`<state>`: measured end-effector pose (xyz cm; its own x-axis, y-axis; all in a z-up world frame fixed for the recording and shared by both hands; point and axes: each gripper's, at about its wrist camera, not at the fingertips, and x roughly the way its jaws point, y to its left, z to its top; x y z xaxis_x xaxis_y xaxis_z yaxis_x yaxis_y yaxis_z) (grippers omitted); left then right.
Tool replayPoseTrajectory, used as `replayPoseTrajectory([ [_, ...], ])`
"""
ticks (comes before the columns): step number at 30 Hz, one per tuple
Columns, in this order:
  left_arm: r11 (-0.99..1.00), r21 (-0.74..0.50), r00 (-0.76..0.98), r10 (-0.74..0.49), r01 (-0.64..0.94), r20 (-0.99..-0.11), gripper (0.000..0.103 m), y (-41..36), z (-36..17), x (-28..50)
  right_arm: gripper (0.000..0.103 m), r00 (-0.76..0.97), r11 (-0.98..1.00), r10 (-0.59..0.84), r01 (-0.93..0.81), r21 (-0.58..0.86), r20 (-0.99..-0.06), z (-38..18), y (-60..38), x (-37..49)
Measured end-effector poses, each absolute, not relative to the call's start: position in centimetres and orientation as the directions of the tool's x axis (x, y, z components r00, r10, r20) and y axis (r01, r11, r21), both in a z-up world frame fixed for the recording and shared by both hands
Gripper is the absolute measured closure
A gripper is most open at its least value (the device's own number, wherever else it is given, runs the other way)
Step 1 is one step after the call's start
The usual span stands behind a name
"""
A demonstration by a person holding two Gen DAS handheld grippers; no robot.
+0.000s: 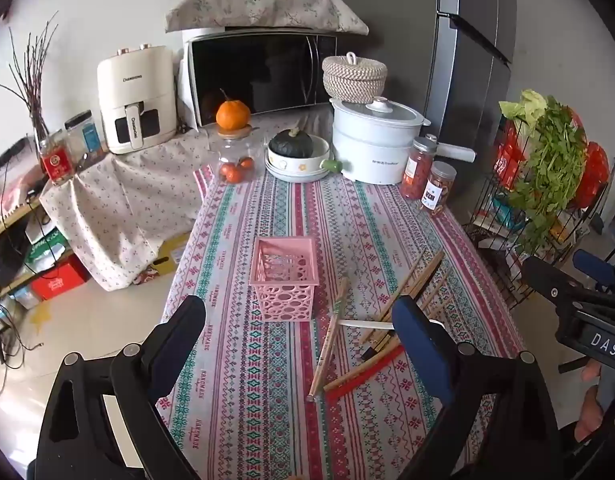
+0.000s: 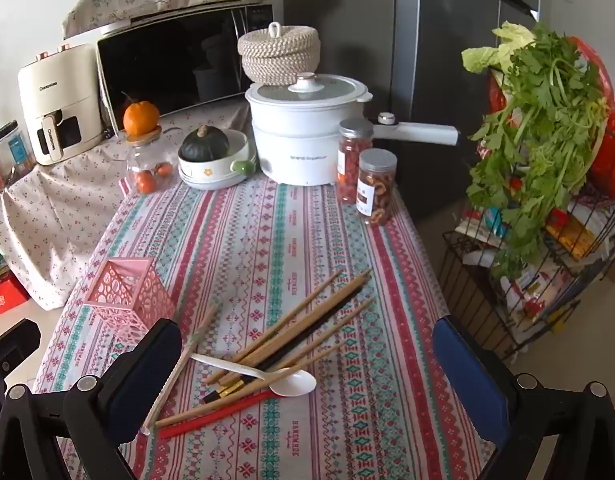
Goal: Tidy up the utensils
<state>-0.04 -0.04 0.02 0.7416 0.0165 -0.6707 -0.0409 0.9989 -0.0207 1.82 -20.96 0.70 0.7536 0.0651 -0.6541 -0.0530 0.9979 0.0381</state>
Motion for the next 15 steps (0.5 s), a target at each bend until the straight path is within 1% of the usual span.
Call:
replayPoseTrajectory([
  [3, 0.999, -0.017, 0.736, 0.021, -0.044, -0.676, 0.007, 0.0, 0.0, 0.0, 0.0, 0.772, 0.998, 0.045, -0.055, 0.005, -0.633, 1.1, -20.3, 1.5],
  [15, 0.998, -0.016, 0.752, 0.038, -0.064, -0.659, 0.007, 0.4, 0.3, 0.0, 0.0, 0.765, 0.997, 0.072, -0.075, 0.023, -0.64, 0.5, -20.1, 1.6],
])
